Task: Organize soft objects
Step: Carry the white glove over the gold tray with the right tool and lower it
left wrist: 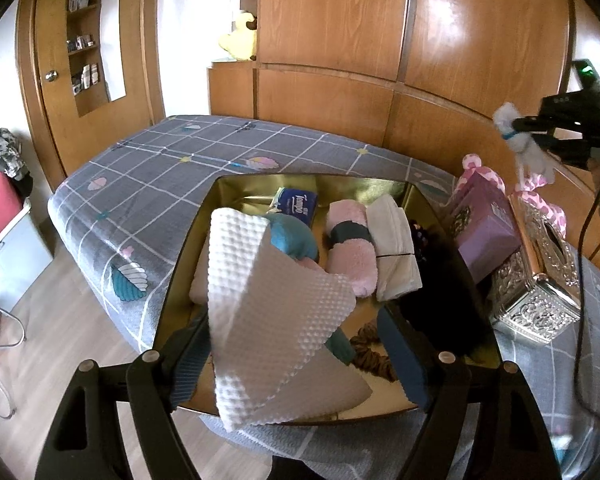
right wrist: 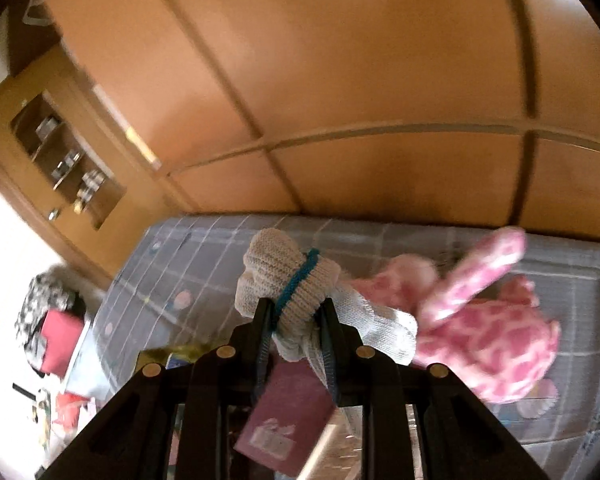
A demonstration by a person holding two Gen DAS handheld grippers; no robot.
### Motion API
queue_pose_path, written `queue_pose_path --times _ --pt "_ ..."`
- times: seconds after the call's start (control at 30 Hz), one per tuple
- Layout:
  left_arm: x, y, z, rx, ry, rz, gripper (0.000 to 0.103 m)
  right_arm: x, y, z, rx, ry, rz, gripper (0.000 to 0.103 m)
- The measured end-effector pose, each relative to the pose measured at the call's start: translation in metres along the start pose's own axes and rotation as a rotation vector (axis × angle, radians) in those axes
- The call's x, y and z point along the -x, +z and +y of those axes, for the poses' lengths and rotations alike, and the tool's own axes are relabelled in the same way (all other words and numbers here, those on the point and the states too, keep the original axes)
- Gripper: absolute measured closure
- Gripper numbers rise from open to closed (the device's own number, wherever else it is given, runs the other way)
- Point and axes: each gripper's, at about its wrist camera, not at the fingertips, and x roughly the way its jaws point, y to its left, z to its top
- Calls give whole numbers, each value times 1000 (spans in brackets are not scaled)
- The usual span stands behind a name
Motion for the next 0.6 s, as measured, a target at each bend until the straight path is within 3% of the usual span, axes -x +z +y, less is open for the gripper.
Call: queue_pose_path --times 0.37,0.6 --pt "1 0 7 12 4 -1 21 -51 -48 76 146 156 128 81" --pt "4 3 21 53 6 -11 21 -69 -96 106 256 203 222 81"
